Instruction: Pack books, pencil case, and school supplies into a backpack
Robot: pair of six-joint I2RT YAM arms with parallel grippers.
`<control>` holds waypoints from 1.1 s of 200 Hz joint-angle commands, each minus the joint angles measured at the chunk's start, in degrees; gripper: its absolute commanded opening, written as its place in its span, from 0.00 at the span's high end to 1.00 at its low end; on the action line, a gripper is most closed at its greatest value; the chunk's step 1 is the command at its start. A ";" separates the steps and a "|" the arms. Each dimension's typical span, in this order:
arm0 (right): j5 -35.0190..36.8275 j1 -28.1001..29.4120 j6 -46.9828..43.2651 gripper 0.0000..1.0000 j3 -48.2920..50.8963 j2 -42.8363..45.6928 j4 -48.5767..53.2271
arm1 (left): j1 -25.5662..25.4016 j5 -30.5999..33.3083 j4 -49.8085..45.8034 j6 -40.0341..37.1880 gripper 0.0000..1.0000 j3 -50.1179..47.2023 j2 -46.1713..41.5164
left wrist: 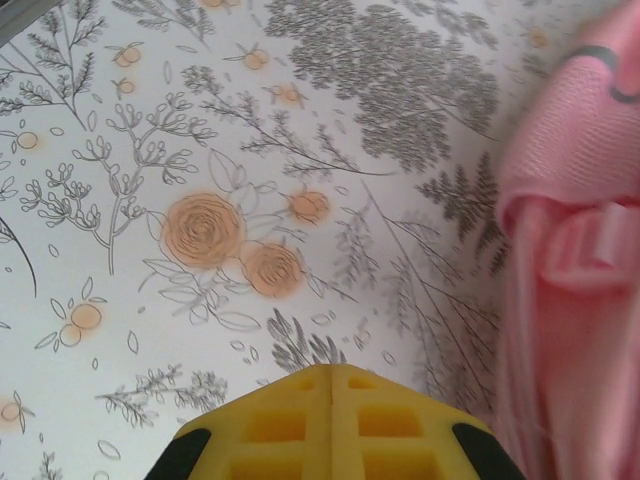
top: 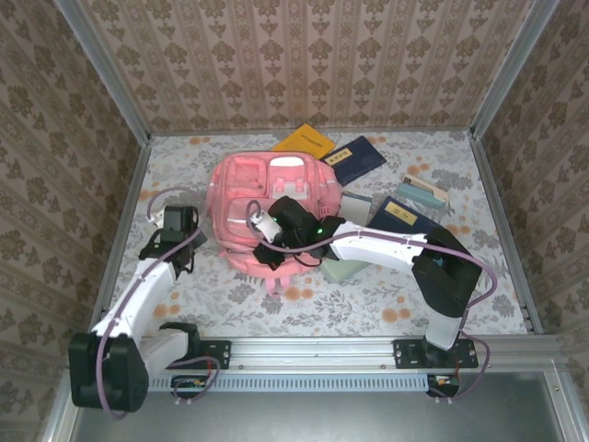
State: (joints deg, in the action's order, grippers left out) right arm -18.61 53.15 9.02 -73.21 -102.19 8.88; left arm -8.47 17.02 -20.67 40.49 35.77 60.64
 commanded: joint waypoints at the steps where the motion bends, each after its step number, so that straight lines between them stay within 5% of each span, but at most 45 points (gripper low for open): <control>1: -0.62 0.12 -1.75 1.00 -0.83 3.41 0.98 | 1.64 -2.19 4.48 -1.57 1.00 3.05 3.33; 35: -1.08 -0.83 -0.81 1.00 -1.47 2.71 0.61 | 1.60 -13.44 8.09 -4.21 1.00 1.89 1.36; 71: -4.69 -3.54 0.30 1.00 -2.90 2.26 1.18 | 1.63 -27.31 7.38 -2.53 0.67 -4.01 -4.89; 108: -7.64 -5.57 2.21 1.00 -3.08 2.26 0.52 | 1.60 -37.99 12.10 4.02 0.50 -10.86 -12.59; 154: -8.11 -6.04 2.49 1.00 -3.08 2.61 0.41 | 1.70 -45.84 18.25 9.40 0.47 -15.29 -12.89; 220: -7.19 -7.27 4.14 1.00 -3.01 2.40 -1.28 | 1.71 -46.94 14.93 13.01 0.51 -16.38 -15.80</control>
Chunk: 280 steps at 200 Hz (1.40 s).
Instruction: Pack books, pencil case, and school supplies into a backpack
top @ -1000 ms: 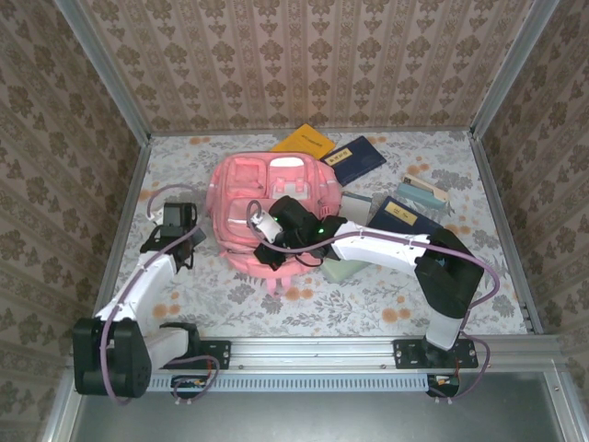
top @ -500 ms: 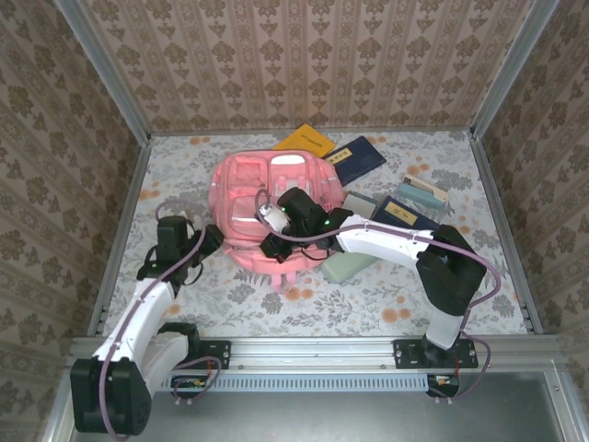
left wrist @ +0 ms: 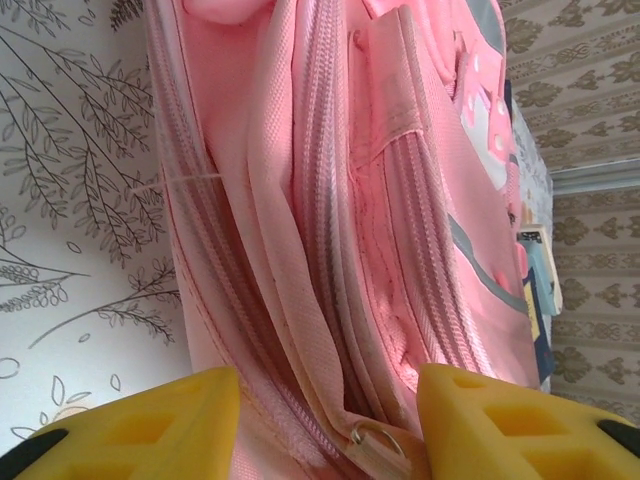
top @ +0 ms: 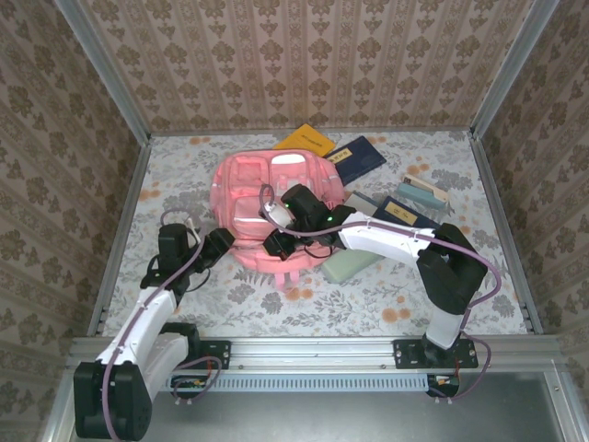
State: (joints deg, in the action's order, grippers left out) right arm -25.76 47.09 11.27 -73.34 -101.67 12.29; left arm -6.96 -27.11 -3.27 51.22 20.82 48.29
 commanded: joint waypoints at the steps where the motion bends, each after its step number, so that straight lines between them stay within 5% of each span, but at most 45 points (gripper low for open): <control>1: -0.02 -1.21 1.90 1.00 -2.87 1.90 -4.75 | 0.20 -2.81 -2.68 2.33 0.52 -1.40 -3.63; 76: -0.34 -1.52 3.15 1.00 -2.49 1.83 -5.54 | 1.22 2.18 -8.48 14.08 0.59 -8.43 -17.22; 280: -1.04 -0.78 4.14 0.99 -2.59 0.87 -5.15 | 5.02 0.99 0.41 22.69 0.66 -7.63 -15.22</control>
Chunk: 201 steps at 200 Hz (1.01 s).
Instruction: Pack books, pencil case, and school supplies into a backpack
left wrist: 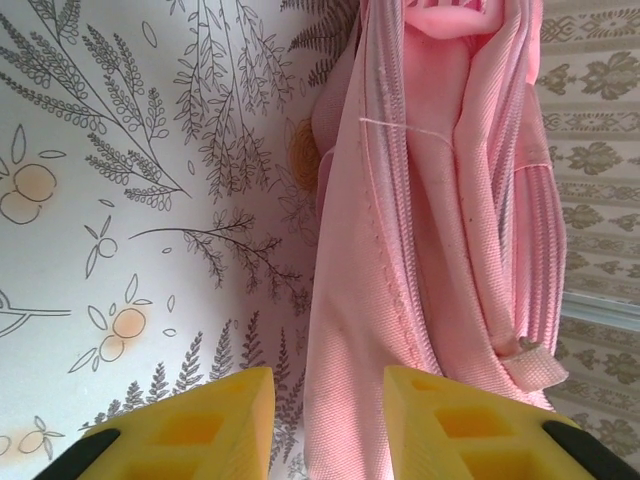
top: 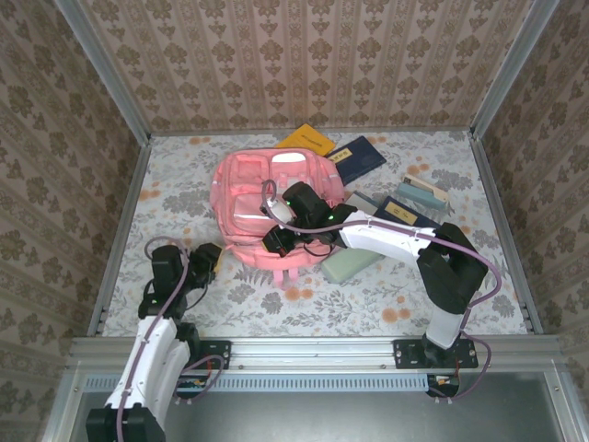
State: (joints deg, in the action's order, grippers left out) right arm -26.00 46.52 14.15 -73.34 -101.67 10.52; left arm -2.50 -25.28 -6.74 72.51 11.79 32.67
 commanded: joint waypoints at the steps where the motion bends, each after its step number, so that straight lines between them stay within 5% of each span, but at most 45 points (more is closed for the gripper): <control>1: -0.80 -0.21 1.28 0.99 -2.55 0.91 -3.35 | 0.56 -1.01 3.95 1.40 0.66 1.39 0.48; 201: -0.64 0.13 2.02 0.97 -3.46 -0.64 -2.57 | -2.51 -8.24 14.30 0.44 0.76 2.27 6.35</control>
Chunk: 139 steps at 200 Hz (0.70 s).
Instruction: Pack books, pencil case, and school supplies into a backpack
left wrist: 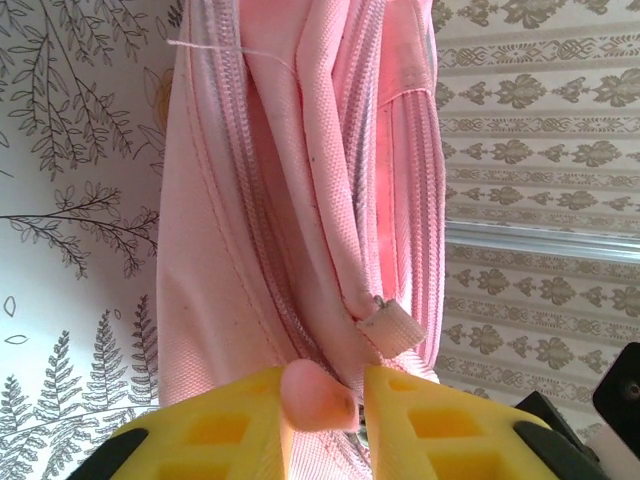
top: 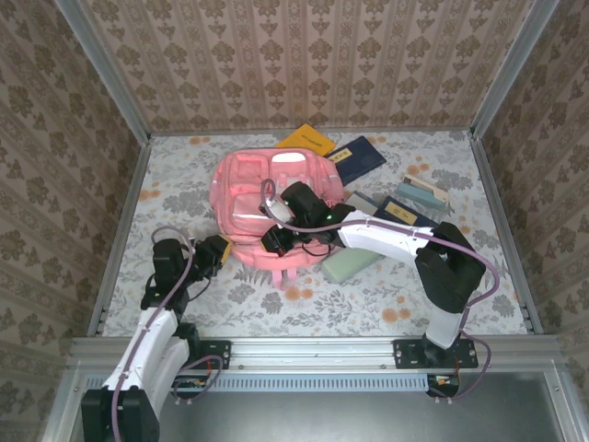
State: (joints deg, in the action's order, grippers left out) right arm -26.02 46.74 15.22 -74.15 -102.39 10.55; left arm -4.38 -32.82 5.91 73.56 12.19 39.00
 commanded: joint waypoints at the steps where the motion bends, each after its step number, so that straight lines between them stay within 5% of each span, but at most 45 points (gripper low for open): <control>1: -0.61 -0.12 0.90 0.97 -2.66 0.08 -2.57 | -0.67 -0.73 1.65 -0.65 0.76 1.88 0.06; 139: -0.53 0.48 1.12 0.97 -2.14 0.69 -2.16 | -0.41 4.15 3.35 -2.59 0.74 4.60 8.73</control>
State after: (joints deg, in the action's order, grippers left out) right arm -25.76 46.76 15.25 -74.19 -102.39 10.52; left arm -4.91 -31.70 7.16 72.44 15.31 46.92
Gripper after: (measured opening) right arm 0.039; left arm 0.261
